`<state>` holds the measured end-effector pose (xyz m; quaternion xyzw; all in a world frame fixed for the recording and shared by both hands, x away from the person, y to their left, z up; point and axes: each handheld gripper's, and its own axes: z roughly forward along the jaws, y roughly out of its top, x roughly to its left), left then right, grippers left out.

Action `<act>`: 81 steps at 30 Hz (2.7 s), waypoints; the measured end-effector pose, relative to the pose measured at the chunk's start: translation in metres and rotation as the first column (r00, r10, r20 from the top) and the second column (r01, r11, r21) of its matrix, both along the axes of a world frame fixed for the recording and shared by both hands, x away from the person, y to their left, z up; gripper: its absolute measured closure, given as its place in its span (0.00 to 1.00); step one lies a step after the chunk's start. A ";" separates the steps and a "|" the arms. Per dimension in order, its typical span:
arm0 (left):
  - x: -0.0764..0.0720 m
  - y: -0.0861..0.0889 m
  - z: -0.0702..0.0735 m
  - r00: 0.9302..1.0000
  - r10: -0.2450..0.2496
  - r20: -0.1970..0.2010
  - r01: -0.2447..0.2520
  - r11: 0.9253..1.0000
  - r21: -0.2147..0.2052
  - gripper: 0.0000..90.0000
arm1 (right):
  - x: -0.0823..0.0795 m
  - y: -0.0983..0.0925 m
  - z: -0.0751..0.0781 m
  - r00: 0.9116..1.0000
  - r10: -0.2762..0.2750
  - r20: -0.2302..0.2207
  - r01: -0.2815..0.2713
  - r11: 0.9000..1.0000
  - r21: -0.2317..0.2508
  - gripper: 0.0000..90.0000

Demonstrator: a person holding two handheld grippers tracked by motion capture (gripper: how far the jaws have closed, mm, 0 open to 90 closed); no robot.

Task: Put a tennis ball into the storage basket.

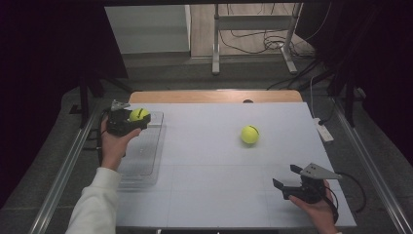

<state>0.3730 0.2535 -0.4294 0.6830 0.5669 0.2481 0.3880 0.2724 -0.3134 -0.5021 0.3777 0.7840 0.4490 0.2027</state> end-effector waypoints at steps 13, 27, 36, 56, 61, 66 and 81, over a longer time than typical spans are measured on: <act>0.013 0.008 -0.005 0.999 0.038 -0.032 -0.037 0.999 0.026 0.30 | 0.000 0.000 0.000 1.000 0.000 0.000 0.000 1.000 -0.002 0.14; 0.022 0.015 -0.009 0.996 0.066 -0.060 -0.063 0.997 0.041 0.30 | 0.001 0.000 -0.001 1.000 -0.004 -0.003 0.004 1.000 0.001 0.14; 0.024 0.019 -0.010 0.994 0.075 -0.075 -0.073 0.997 0.037 0.30 | 0.000 -0.001 -0.001 1.000 -0.005 -0.005 0.005 1.000 0.002 0.14; 0.032 0.019 -0.018 0.990 0.079 -0.116 -0.071 0.995 0.073 0.30 | 0.001 -0.001 -0.001 1.000 -0.006 -0.004 0.006 1.000 0.002 0.14; 0.034 0.019 -0.021 0.989 0.077 -0.129 -0.067 0.995 0.078 0.30 | 0.001 -0.001 -0.001 1.000 -0.006 -0.006 0.006 1.000 0.002 0.14; 0.038 0.019 -0.025 0.985 0.079 -0.156 -0.065 0.994 0.089 0.30 | 0.001 -0.001 -0.001 1.000 -0.006 -0.005 0.006 1.000 0.002 0.14; 0.042 0.016 -0.033 0.978 0.061 -0.199 -0.040 0.993 0.108 0.30 | 0.001 -0.001 -0.001 1.000 -0.006 -0.006 0.006 1.000 0.001 0.14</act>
